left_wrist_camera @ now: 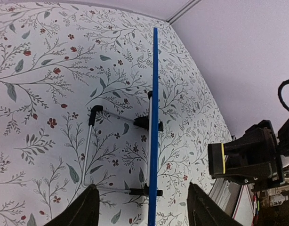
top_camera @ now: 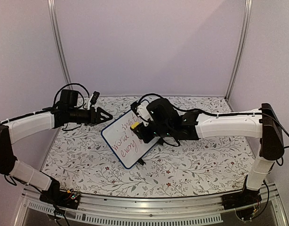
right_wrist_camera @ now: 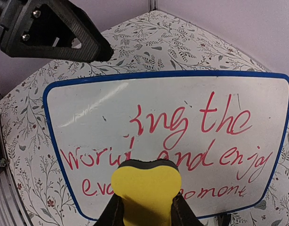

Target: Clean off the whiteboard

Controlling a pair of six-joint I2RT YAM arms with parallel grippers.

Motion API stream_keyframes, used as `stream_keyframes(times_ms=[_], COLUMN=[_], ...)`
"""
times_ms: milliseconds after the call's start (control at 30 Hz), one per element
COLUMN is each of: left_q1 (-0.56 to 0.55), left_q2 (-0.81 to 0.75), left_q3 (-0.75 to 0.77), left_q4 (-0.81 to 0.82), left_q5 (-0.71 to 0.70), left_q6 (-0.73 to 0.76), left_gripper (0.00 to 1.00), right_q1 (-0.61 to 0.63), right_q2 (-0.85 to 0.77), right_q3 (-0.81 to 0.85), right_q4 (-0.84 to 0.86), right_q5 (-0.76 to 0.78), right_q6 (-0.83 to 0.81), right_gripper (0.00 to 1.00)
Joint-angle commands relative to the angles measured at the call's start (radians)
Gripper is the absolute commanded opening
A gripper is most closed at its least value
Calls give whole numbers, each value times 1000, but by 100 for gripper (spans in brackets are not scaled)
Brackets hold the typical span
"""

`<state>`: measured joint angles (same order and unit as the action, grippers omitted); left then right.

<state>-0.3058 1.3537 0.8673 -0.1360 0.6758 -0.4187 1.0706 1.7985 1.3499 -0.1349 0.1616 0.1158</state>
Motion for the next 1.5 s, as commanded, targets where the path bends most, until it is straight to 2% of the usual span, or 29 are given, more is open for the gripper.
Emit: stream_keyframes(times_ms=[0, 267, 533, 1133, 1400, 1467], left_q1=[-15, -65, -83, -97, -102, -104], left_q2=[13, 15, 45, 67, 74, 77], left_q3=[-11, -7, -2, -1, 1, 2], left_q4=[25, 2, -6, -6, -7, -8], left_q5=[16, -7, -2, 1, 10, 12], left_q6=[14, 35, 37, 38, 38, 40], left_gripper=[62, 58, 41, 18, 0, 0], right_q1=[-7, -6, -2, 12, 12, 12], right_q2=[55, 122, 149, 211, 174, 152], right_q3=[92, 172, 174, 211, 179, 164], right_q4=[-18, -60, -71, -83, -86, -86], right_q5=[-19, -35, -38, 3, 19, 23], right_q6=[39, 72, 92, 103, 120, 134], right_gripper=[17, 17, 17, 17, 17, 18])
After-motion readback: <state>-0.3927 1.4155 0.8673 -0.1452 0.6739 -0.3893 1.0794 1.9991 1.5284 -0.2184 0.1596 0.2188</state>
